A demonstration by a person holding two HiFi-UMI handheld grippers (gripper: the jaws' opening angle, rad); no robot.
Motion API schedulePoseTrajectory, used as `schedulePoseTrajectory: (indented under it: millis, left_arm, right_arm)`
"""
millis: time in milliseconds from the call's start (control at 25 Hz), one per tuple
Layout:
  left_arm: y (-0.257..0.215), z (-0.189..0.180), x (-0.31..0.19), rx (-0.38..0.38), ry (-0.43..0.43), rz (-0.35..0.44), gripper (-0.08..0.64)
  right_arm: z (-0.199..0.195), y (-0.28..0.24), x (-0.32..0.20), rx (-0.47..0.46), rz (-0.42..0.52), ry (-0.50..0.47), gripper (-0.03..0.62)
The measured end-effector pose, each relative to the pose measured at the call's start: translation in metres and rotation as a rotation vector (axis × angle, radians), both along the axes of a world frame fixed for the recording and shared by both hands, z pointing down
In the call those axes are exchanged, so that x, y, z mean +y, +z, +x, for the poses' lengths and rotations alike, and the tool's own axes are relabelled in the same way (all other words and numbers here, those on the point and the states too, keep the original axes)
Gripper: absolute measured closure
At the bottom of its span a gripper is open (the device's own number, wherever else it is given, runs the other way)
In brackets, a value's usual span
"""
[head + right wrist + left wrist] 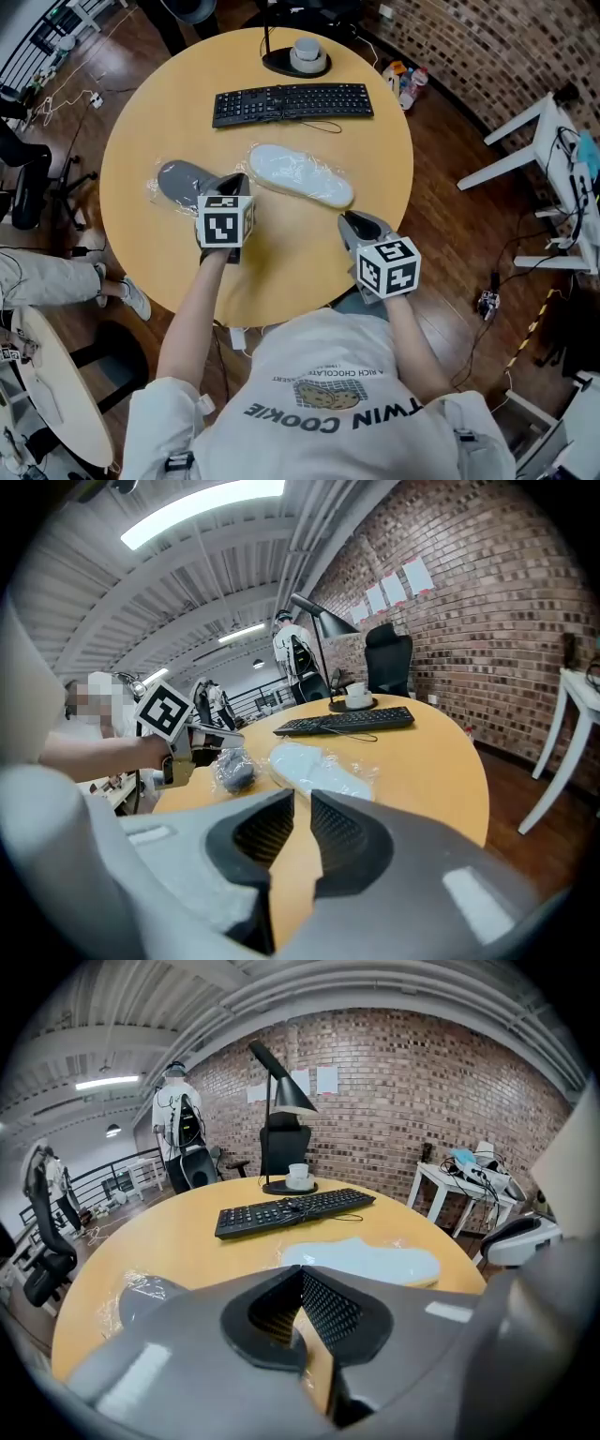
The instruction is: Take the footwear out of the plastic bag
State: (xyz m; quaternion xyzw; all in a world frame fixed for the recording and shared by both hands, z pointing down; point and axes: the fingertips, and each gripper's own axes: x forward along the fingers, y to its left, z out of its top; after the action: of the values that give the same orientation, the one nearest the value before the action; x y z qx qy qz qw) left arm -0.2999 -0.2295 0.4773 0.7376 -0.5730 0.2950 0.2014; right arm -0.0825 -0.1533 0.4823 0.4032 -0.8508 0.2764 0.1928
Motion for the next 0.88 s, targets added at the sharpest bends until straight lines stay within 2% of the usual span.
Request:
schedulePoseTrajectory:
  millis: [480, 600, 760, 880]
  left_arm:
    - [0.07, -0.027, -0.044, -0.116, -0.003, -0.158, 0.552]
    - [0.083, -0.024, -0.05, -0.147, 0.016, -0.19, 0.552]
    - [0.099, -0.027, -0.05, -0.192, 0.023, -0.228, 0.552]
    - [0.107, -0.032, -0.05, -0.239, 0.028, -0.245, 0.552]
  right_arm:
    - [0.023, 0.039, -0.06, -0.129, -0.155, 0.066, 0.498]
    - [0.029, 0.047, -0.068, -0.204, -0.219, 0.084, 0.482]
    - [0.035, 0.058, -0.072, -0.357, -0.332, 0.114, 0.456]
    - [0.038, 0.065, -0.074, -0.39, -0.367, 0.114, 0.454]
